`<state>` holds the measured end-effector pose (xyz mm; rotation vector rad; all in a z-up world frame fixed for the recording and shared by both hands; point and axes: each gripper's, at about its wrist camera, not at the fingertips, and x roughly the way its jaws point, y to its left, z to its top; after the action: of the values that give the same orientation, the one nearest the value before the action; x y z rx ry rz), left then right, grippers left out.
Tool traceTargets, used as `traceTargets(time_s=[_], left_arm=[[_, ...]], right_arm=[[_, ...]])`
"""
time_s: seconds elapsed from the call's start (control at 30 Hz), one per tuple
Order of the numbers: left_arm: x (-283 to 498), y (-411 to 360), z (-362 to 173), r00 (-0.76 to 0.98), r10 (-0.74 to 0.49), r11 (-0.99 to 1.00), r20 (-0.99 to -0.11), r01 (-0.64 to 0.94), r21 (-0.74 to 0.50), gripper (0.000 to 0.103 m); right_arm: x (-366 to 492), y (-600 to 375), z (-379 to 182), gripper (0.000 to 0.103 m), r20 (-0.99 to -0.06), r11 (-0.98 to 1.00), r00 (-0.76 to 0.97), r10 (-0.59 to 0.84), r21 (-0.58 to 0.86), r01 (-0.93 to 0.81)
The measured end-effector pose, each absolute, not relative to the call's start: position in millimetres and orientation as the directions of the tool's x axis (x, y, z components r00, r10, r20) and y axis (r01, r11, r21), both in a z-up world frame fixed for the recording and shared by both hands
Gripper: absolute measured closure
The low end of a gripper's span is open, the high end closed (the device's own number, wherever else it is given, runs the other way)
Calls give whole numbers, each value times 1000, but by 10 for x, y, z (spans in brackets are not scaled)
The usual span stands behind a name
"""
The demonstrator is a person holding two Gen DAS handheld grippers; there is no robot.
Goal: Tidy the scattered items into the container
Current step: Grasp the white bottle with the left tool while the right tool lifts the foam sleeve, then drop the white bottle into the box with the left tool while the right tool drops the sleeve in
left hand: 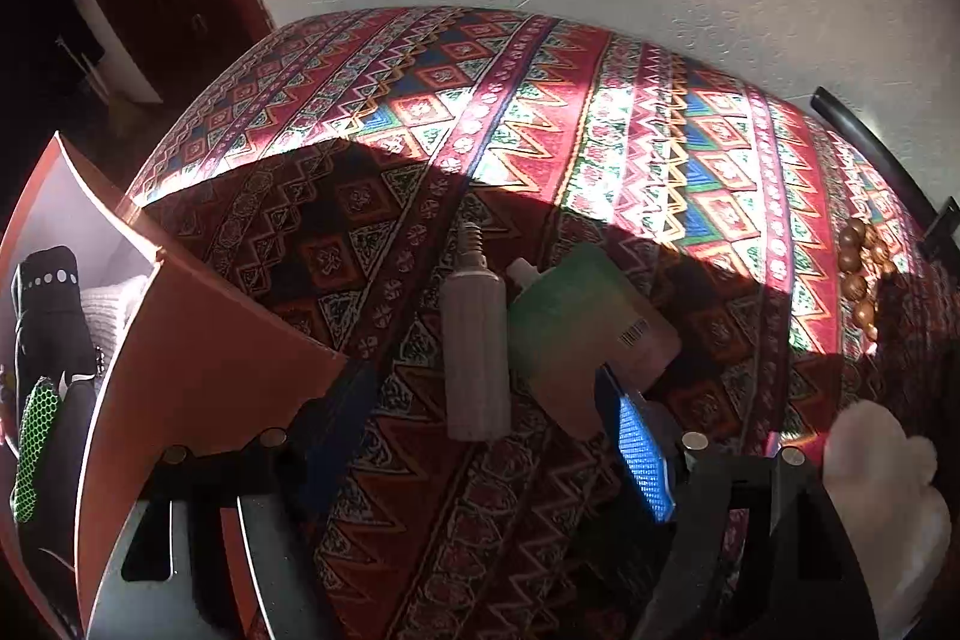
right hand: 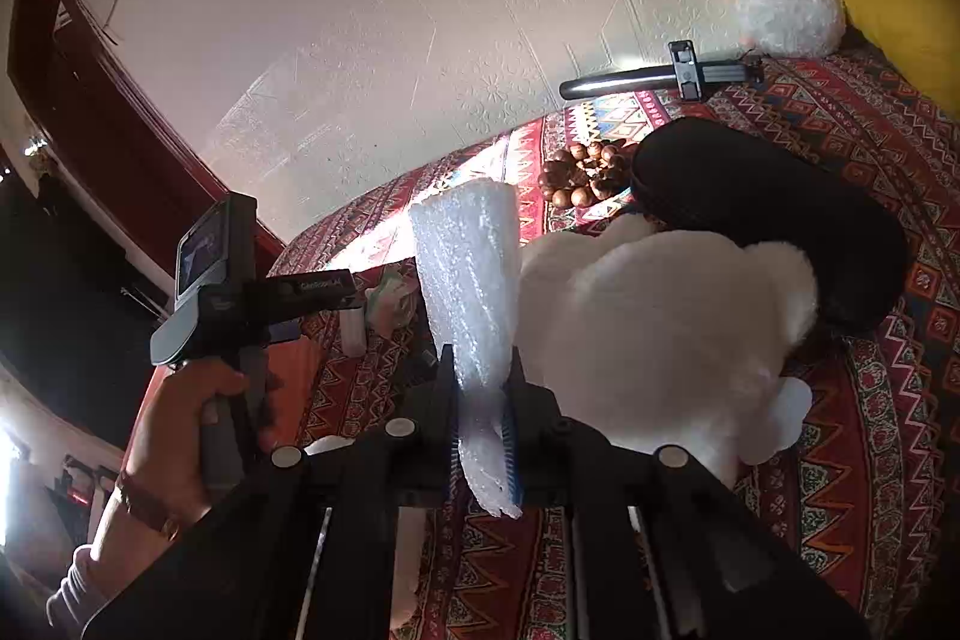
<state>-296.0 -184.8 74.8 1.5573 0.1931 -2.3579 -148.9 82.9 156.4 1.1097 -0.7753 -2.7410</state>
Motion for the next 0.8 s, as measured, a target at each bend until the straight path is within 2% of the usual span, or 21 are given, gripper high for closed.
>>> traceTargets(time_s=[0.03,0.07,0.13,0.17,0.27,0.37,0.47,0.53,0.67,0.8], left_arm=[[-3036,-1912,630,-333,-184,-936,-925,345,63,52],[-3087,-1947,507,-308,-178,-933,-935,355,61,56],[-3068,-2050,361,-319,-133,-922,-938,387,-1,75],[-3050,-2097,363,-326,-127,-914,-937,404,-17,79],[-2895,-2175,504,-362,-54,-907,-931,408,-106,80],[-2494,-2084,846,-431,79,-914,-899,329,-238,80],[-1719,-2001,1360,-529,269,-889,-805,185,-418,80],[-1104,-2091,1704,-601,336,-866,-726,107,-489,80],[-136,-2843,2207,-745,326,-815,-581,90,-573,80],[310,-3814,2558,-864,81,-819,-497,227,-527,79]], right_arm=[[-1528,872,1491,92,-630,-861,-726,-275,498,-106],[-1565,922,1441,92,-632,-852,-720,-287,512,-109],[-1604,989,1376,92,-633,-842,-713,-301,528,-114],[-1604,1014,1348,92,-634,-839,-711,-304,532,-116],[-1584,1088,1311,92,-622,-820,-714,-323,561,-118],[-1560,1122,1327,92,-604,-810,-726,-328,575,-113],[-1527,1057,1382,92,-595,-816,-734,-328,570,-97],[-1503,970,1415,92,-593,-822,-734,-330,563,-85],[-1391,635,1543,92,-591,-857,-734,-334,515,-25],[-1107,110,1925,92,-466,-790,-723,-510,586,179]])
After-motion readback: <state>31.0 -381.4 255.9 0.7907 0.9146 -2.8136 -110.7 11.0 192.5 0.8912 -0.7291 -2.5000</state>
